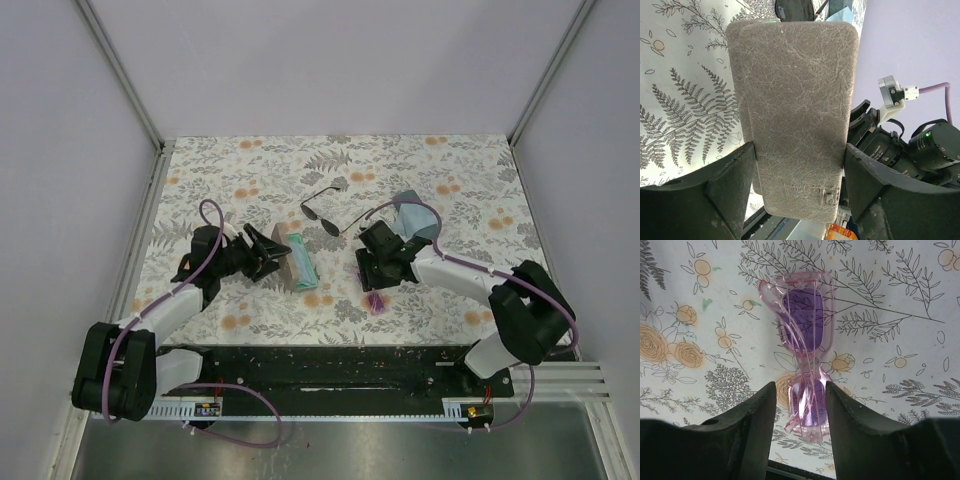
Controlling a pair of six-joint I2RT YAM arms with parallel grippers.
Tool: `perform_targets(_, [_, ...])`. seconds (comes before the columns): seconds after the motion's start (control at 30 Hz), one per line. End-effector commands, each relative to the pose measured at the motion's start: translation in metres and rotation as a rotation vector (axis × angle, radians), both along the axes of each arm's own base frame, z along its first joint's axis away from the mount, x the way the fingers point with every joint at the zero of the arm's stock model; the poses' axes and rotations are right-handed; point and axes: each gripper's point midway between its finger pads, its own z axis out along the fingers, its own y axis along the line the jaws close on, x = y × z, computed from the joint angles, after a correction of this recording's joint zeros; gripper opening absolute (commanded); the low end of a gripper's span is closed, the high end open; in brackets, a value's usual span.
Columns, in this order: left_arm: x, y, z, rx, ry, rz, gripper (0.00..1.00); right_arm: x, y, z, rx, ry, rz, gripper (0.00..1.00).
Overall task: Organize the sunglasses
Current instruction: Put down the sunglasses at the center of the board, then pick up the sunglasses from the center of the board.
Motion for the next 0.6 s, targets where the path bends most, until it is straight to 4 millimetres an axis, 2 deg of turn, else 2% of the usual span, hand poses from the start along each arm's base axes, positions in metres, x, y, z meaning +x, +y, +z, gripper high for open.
perform_targets(0.0, [0.006,-0.008,0.017,-0.021,-0.108,-0.049,0.49,0.009,-0.001,-0.002,-0.029,-0.021,-0.022,0.51])
perform_targets(0.13, [0.005,-0.013,0.014,-0.023,-0.102,-0.074,0.49,0.010,-0.002,-0.013,-0.064,-0.002,-0.019,0.48])
perform_targets(0.33, [0.005,-0.018,0.002,-0.019,-0.079,-0.099,0.49,0.013,0.001,-0.021,-0.070,0.009,-0.014,0.29])
perform_targets(0.47, [0.005,-0.024,-0.008,-0.017,-0.066,-0.129,0.49,0.015,0.004,-0.012,-0.048,-0.010,-0.016,0.12])
perform_targets(0.57, [0.004,-0.030,-0.014,-0.013,-0.071,-0.153,0.49,0.016,0.007,0.000,-0.016,-0.030,-0.022,0.06])
